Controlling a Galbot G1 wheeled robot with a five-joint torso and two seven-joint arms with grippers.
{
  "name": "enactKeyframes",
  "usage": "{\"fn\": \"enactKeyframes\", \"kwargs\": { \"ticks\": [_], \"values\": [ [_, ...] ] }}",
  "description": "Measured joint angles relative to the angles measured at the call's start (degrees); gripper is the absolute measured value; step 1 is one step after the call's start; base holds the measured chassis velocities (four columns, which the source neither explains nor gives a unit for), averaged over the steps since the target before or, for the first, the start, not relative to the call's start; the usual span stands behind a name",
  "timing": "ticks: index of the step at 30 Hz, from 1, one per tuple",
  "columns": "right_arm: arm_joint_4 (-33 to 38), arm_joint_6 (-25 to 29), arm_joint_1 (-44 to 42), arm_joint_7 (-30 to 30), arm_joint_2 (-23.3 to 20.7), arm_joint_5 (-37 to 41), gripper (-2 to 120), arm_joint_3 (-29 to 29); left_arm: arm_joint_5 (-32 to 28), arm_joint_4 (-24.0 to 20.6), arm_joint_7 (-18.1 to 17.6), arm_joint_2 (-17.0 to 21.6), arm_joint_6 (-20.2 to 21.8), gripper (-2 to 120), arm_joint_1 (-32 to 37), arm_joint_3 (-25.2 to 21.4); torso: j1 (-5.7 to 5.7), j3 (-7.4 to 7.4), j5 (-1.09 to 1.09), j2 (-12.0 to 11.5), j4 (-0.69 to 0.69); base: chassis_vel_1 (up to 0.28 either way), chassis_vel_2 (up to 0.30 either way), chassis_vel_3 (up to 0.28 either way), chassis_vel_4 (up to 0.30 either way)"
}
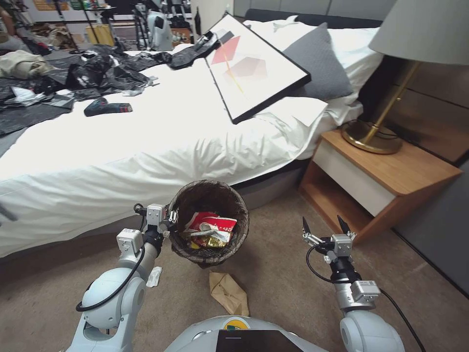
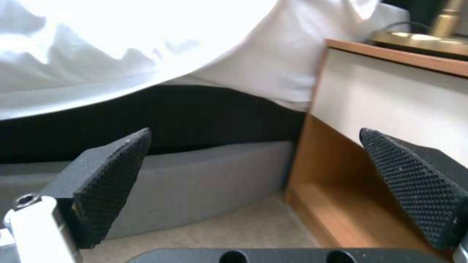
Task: Pick up the trash bin, then pick up the garbage from the floor and place it into the trash bin.
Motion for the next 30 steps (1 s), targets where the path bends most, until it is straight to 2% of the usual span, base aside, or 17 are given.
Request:
{"fn": "enactKeyframes", "kwargs": {
  "ticks": [30],
  "values": [
    [-0.25,-0.91,1.22,-0.12,0.06,-0.19,100,0.50,-0.33,0.21,0.02,0.03,-0.53,7,-0.10,-0.41,0.00,0.00,0.00,0.00,-0.01,0.092,0.086,0.084,0.095]
  ]
}}
